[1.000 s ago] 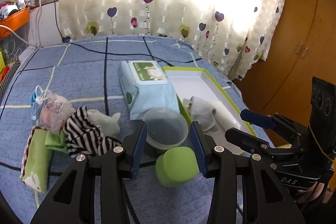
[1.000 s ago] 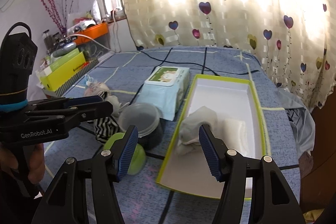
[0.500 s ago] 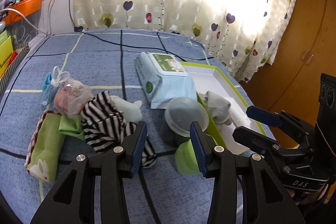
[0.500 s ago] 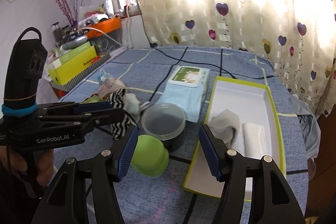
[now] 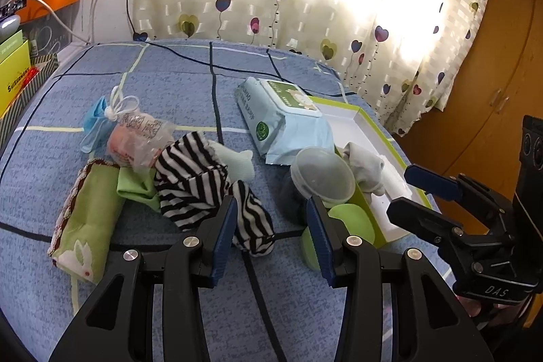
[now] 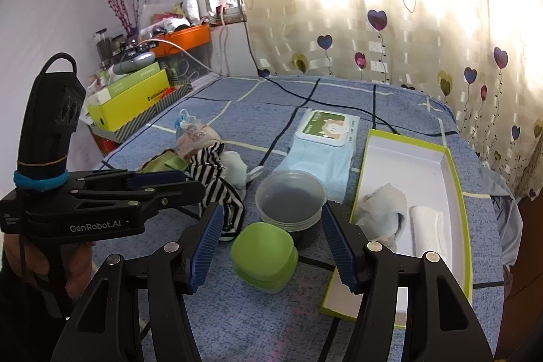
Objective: Organize soft objects
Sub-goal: 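Move both grippers back over the remaining pile of soft items, then grasp the black-and-white striped sock with the left gripper and lift it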
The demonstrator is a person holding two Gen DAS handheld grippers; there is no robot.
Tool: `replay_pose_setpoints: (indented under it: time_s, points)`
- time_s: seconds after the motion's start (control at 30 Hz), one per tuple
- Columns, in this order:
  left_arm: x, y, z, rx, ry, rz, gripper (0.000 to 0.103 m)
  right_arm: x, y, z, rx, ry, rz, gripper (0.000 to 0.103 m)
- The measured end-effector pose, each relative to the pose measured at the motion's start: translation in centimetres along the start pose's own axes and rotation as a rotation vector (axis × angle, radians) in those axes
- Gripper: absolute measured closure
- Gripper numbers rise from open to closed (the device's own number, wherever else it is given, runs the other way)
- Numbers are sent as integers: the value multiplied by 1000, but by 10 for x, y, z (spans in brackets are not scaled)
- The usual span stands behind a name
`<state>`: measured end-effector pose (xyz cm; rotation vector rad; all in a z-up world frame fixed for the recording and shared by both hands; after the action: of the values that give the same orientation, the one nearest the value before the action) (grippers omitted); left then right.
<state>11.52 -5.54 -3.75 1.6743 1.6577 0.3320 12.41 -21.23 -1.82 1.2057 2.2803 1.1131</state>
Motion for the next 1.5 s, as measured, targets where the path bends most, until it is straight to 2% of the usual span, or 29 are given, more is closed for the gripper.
replay_pose_setpoints:
  time_s: [0.3, 0.63, 0.8, 0.83, 0.9, 1.0, 1.27, 1.5]
  points:
    - [15, -11, 16, 51, 6, -52, 59, 5, 1, 5, 7, 14, -14, 43]
    - [18, -20, 56, 149, 1, -73, 59, 3, 2, 11, 18, 5, -14, 43]
    - [18, -23, 68, 168, -10, -82, 59, 1, 3, 15, 26, 0, -9, 43]
    - [19, -23, 68, 166, -10, -83, 61, 1, 3, 15, 28, -1, -8, 43]
    - [20, -24, 67, 167, -16, -83, 81, 1, 3, 16, 28, -2, -9, 43]
    - [20, -27, 58, 159, -18, -67, 87, 1, 4, 16, 28, -1, -9, 43]
    - [16, -26, 16, 81, -54, -24, 88, 17, 7, 20, 26, 7, -32, 43]
    - [46, -24, -20, 4, -11, -63, 88, 40, 13, 27, 33, 26, -62, 43]
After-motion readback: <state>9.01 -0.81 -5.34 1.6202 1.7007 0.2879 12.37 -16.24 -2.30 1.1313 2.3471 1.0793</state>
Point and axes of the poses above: each gripper's, at about its wrist camera, not at the fingertips, and z roughly the way its jaws point, x to its left, y to its top, the point moved 7 cm from there along z, roughly the way its jaws point, and after that the axes turned 3 degrees about x, right-handed, at the moved point
